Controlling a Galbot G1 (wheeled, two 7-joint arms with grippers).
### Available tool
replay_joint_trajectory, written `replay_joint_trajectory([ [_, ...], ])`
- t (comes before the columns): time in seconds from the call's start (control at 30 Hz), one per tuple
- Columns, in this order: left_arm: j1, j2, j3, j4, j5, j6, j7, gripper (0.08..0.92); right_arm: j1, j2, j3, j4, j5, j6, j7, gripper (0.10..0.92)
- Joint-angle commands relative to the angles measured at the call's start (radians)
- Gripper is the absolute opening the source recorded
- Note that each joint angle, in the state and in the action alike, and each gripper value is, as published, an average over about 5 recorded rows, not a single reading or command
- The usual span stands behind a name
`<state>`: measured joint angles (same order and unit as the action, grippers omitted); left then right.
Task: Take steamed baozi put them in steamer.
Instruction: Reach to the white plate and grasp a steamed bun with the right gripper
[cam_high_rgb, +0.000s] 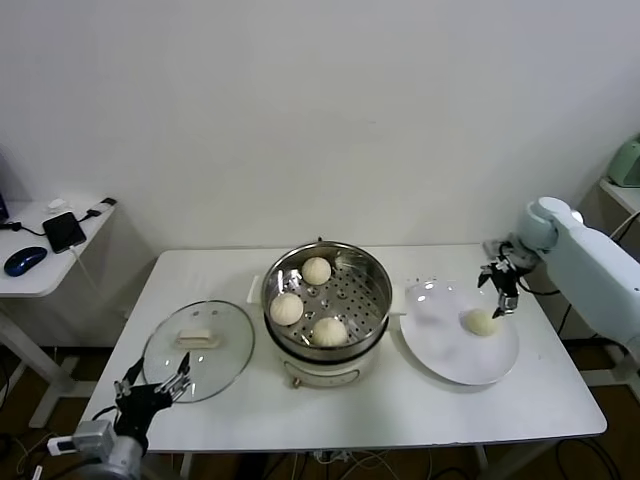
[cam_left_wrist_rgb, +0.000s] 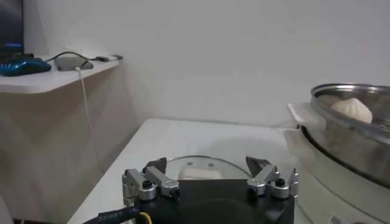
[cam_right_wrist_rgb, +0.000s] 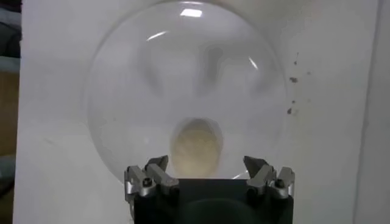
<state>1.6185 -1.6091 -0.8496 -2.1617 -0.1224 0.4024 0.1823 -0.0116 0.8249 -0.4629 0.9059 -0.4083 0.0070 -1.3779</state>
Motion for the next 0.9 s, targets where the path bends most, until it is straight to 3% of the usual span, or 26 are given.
replay_joint_trajectory([
  [0.03,-0.01,-0.016,-0.002,0.018,0.001,0.009,0.001,0.823,-0.08,0.1,0.097,-0.234,-0.089,0.098,0.072,0.823],
  [0.9,-0.006,-0.014,-0.004,0.031,0.004,0.007,0.002,0.823,-0.098,0.14,0.126,-0.278,-0.127,0.108,0.139,0.823],
])
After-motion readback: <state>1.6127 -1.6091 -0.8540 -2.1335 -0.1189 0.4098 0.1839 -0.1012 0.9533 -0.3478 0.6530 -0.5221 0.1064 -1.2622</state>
